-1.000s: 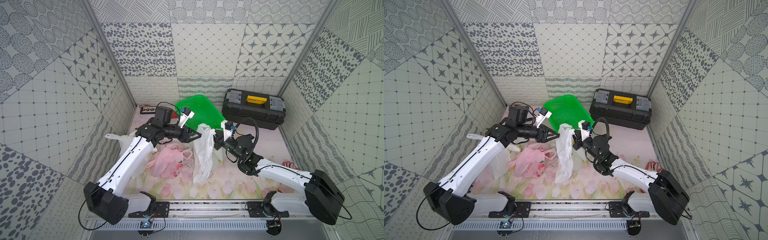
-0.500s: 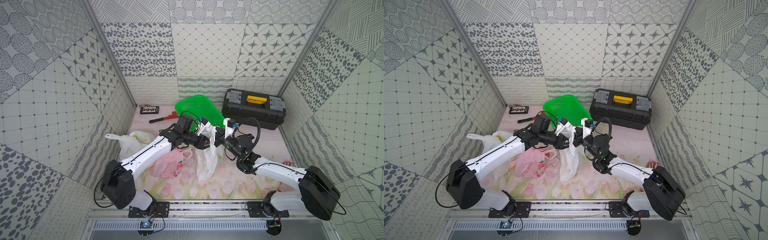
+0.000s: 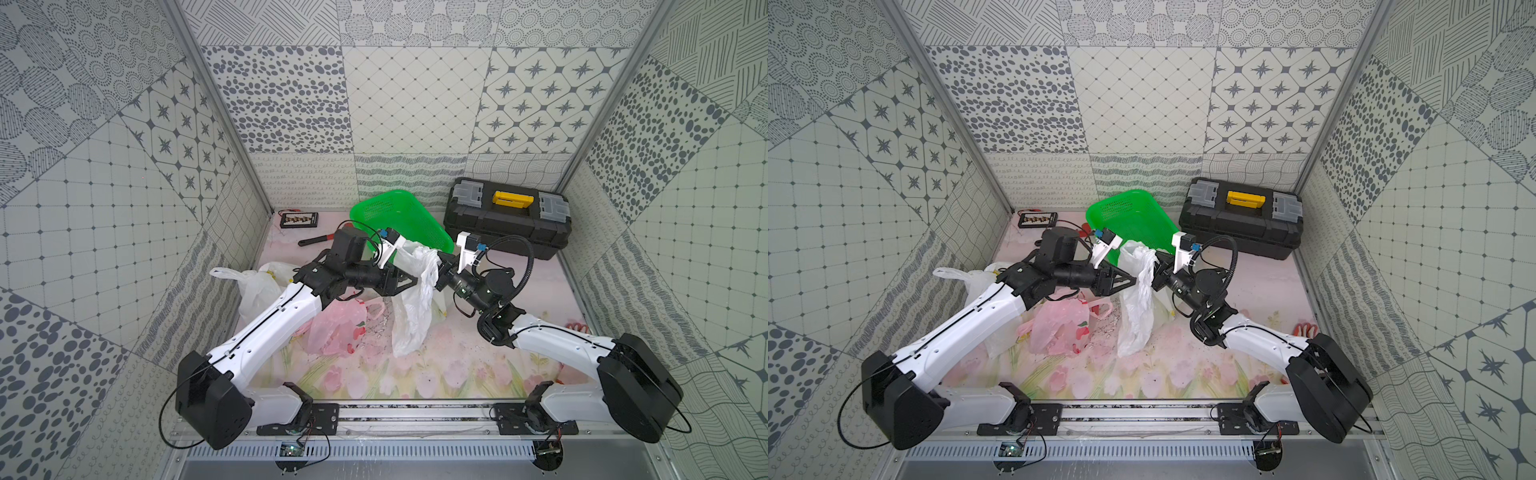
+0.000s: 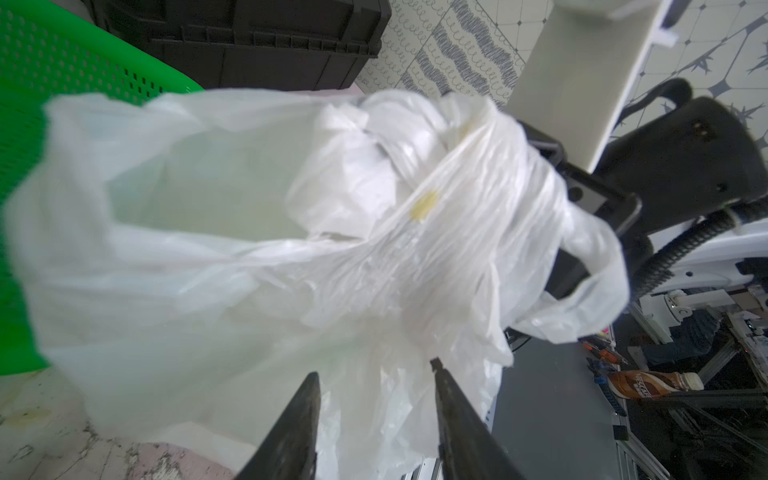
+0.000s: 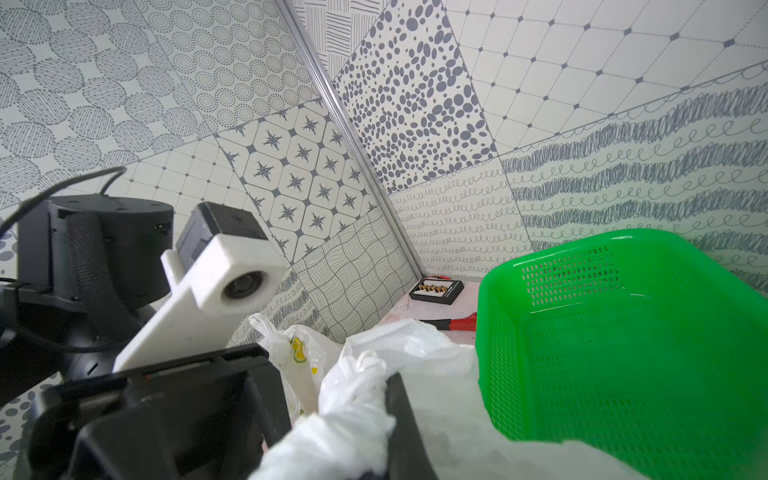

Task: Place the pears into plastic bags & tie knots
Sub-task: Tie the plastic bag at the center of the board.

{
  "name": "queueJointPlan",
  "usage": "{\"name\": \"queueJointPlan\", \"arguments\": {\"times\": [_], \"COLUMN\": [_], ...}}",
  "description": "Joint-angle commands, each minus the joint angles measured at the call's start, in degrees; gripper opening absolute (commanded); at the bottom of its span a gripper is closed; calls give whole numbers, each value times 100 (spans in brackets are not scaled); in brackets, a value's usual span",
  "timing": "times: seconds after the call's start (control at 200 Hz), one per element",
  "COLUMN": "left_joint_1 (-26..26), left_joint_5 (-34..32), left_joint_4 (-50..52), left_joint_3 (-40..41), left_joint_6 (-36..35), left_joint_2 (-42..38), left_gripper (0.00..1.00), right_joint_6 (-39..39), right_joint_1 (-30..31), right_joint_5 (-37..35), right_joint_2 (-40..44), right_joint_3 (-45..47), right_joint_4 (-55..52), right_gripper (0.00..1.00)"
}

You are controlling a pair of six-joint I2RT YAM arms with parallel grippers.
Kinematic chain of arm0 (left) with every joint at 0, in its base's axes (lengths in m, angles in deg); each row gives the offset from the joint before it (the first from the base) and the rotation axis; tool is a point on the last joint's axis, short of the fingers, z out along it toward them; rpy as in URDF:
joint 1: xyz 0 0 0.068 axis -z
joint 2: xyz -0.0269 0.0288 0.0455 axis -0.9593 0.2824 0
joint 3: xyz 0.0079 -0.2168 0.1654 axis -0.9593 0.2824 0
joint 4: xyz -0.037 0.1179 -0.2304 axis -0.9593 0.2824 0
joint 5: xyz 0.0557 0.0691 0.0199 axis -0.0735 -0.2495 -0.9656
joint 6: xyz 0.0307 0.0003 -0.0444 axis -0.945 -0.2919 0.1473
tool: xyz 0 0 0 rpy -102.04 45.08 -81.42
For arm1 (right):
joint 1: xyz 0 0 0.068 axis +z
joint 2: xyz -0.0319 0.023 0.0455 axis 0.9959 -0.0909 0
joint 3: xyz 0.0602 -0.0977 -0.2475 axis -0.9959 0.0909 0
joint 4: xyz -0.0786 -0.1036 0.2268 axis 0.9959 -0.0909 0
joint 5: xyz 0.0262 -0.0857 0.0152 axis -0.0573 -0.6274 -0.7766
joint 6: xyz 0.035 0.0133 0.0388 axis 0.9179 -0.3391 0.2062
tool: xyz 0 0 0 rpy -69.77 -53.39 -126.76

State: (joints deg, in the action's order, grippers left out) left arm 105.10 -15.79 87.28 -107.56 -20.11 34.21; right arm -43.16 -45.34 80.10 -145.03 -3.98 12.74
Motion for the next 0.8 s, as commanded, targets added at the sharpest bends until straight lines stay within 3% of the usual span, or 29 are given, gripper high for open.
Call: {"name": "queueJointPlan", "arguments": {"times": [0.0, 0.28, 0.395, 0.555, 0.795], "left_joint_1": [-348, -334, -182, 410, 450], "left_joint_5": [32, -79, 124, 193, 59], "left_joint_4": [601, -328, -558, -749, -1209], "left_joint_3": [-378, -942, -848, -578, -319], "left_joint_6": [-394, -71, -10, -55, 318], "left_joint_2": [-201, 369, 586, 883, 959], "left_gripper": [44, 43, 40, 38, 30], "right_joint_6": [21, 150, 277, 483, 1095], "right_joint_1": [-7, 6, 8, 7, 174], "right_joint_5": [198, 266, 239, 219, 246], "right_joint_2": [240, 358, 366, 314, 273], "right_joint_3": [39, 72, 92, 61, -58], "right_joint_4": [232, 175, 267, 447, 816], "right_gripper": [0, 0, 0, 0, 0]}}
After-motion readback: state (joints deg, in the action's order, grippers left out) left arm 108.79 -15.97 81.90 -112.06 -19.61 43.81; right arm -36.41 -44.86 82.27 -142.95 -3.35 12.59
